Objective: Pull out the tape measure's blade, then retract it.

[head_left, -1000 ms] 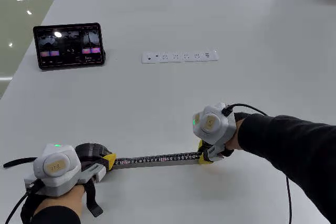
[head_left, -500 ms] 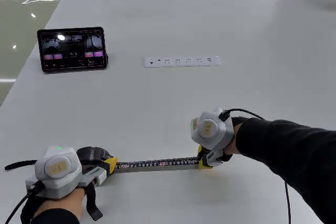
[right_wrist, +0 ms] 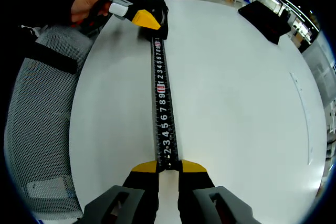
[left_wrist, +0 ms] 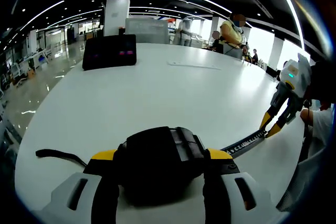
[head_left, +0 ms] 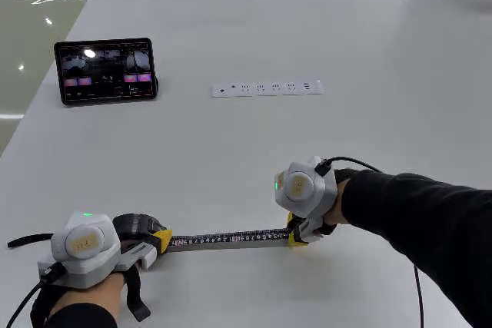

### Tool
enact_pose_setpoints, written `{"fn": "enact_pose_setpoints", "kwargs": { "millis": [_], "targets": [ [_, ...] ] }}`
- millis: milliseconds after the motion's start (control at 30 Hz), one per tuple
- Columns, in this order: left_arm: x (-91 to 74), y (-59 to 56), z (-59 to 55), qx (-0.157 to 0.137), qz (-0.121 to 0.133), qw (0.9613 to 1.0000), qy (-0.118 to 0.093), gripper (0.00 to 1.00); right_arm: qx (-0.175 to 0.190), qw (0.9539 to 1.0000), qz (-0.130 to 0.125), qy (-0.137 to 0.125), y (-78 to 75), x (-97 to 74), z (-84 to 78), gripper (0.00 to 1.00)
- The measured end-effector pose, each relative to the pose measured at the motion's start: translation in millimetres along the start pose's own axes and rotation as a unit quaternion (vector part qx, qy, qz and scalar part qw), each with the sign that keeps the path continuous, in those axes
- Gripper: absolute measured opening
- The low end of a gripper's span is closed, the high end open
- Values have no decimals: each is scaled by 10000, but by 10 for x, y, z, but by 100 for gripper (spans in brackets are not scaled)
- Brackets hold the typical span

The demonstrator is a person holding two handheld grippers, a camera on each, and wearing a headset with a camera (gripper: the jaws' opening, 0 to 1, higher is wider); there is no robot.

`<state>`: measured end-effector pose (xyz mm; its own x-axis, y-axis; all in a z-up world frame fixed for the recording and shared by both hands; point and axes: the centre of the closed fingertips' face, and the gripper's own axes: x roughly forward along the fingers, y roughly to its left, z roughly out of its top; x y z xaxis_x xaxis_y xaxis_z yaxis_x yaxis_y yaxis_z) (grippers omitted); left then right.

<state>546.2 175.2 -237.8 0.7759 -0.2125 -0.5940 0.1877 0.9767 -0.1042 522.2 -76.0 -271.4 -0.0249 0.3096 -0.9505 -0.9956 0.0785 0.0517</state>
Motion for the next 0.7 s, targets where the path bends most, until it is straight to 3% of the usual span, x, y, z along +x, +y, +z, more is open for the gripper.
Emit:
{"fn": "enact_pose_setpoints", "kwargs": {
  "millis": [133,700],
  "targets": [
    [0,-1,1,-4,0,10000,-1,60,195,9998,0,7,-9,3,7,9],
    [0,-4,-3,-5,3,10000,19,60,174,9998,-31,2,-5,28,51,10]
  ]
}}
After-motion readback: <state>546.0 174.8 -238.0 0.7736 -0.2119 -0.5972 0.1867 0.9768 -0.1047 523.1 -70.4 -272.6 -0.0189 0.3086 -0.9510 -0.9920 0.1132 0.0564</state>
